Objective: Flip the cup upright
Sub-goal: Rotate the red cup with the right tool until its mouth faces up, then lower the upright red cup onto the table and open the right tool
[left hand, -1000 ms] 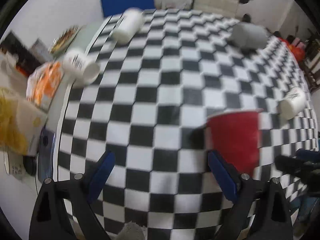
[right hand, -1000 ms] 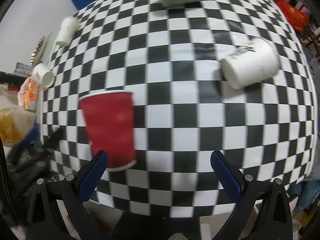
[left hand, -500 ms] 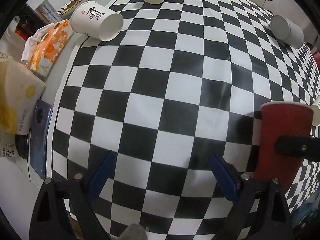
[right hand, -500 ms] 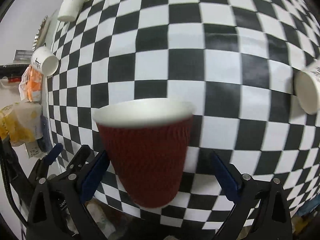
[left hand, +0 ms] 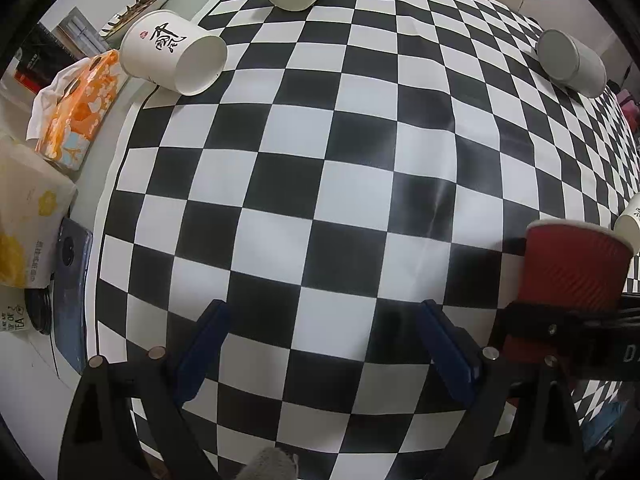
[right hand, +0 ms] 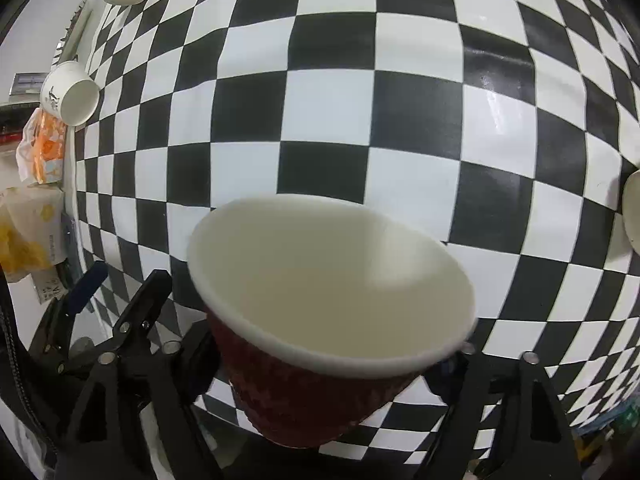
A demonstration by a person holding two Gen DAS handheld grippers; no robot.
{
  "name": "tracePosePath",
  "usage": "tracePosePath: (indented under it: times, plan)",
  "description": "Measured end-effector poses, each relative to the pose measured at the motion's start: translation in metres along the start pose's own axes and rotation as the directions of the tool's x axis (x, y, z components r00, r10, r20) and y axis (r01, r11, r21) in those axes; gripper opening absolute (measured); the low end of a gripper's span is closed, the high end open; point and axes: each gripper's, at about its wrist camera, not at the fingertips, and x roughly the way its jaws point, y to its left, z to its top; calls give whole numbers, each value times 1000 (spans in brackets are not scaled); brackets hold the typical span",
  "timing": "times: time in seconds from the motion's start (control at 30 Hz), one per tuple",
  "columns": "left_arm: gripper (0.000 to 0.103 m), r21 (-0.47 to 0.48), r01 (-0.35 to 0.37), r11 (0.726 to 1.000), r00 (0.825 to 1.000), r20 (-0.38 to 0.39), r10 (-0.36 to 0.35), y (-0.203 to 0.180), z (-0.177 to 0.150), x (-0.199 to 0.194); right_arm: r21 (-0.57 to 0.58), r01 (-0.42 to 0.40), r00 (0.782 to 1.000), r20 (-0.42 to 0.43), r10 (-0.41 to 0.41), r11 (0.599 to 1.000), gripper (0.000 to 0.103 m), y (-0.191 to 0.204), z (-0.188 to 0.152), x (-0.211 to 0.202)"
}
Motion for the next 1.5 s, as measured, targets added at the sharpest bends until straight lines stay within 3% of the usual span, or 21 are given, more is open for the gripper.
tracePosePath:
  times: [0.2,0.33,0.4,0.5,0.63,0.8,0.87,1.07,1.17,1.5]
  plan:
    - [95,-19,23,1000,1000,-1,-23,7,28,-3,5,20,986,164,-20,1000,81,11,1,-21]
    - [95,-31,32,999,999,12,-31,12,50,-3,-8,73,940,336,-66,997,81,18,4,-44]
    - [95,-39,32,999,999,16,-31,15,59,-1,-16,109,901,424,-92,994,81,19,7,-56]
    - [95,-59,25,998,1000,20,-24,26,73,2,-22,180,826,547,-139,983,81,23,13,-67]
    - [95,-77,17,997,1000,20,-15,34,81,11,-27,297,695,691,-197,954,81,46,14,-62]
    - [95,-71,7,997,1000,16,-6,47,82,17,-31,376,604,766,-219,926,81,50,-5,-58]
    - [95,-67,2,998,1000,16,-1,50,82,19,-33,389,599,769,-225,921,81,56,-10,-48]
    - [95,-49,1,999,1000,24,1,44,75,14,-71,363,669,714,-207,929,81,50,-22,-30]
    - [95,-39,0,999,999,34,1,34,70,6,-57,334,705,678,-209,941,88,41,-26,-27]
    - [95,-26,-36,999,984,176,40,24,34,-51,-7,324,731,637,-245,946,90,29,-69,-37]
